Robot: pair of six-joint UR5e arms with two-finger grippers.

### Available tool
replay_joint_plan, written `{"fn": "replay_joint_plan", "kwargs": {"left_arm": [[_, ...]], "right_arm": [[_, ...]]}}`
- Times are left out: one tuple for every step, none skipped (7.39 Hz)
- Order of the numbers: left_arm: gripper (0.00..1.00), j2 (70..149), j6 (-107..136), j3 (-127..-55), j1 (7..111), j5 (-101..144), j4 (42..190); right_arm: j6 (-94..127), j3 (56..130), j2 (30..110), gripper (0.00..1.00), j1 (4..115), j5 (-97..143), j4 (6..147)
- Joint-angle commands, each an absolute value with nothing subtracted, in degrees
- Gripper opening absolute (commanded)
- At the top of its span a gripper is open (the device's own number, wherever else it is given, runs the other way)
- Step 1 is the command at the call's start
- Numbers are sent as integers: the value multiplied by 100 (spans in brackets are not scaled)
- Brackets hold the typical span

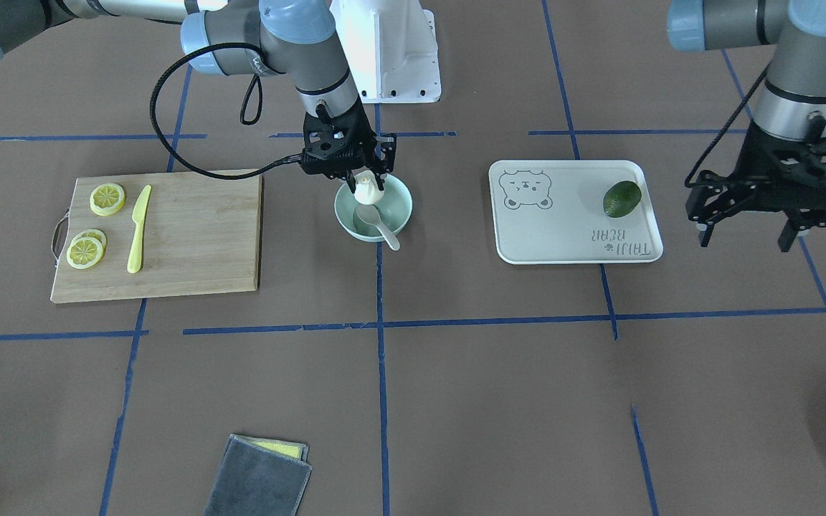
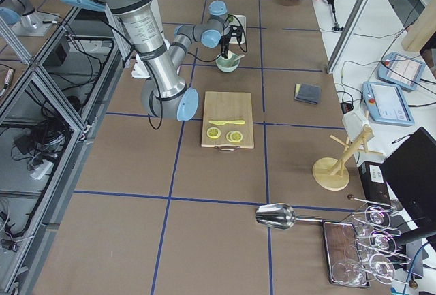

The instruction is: Put spoon and bun in bowl

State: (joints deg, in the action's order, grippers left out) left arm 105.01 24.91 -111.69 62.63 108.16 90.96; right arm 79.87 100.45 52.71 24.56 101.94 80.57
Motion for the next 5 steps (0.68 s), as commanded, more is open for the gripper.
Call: {"fn": "replay_joint_plan", "kwargs": {"left_arm": [[100,10275,1147,-10751,7151,11319,9210],[100,10222,760,-10514,7415,11486,9246],[100,10152,330,-10286,7662,11774,9246],[100,10003,-92,-10040,8012,11969,9255],[100,9950,-514,-9733,8268,12171,9255]], "right_arm": [[7989,10037,5229,100,2461,10187,8060],[7989,10046,5221,100,2478,10169,8042],[7972,10055,5221,100,2513,10160,8042],[7919,10142,5273,100,2627,10230,8059],[7841,10360,5456,100,2785,10344,8234]]}}
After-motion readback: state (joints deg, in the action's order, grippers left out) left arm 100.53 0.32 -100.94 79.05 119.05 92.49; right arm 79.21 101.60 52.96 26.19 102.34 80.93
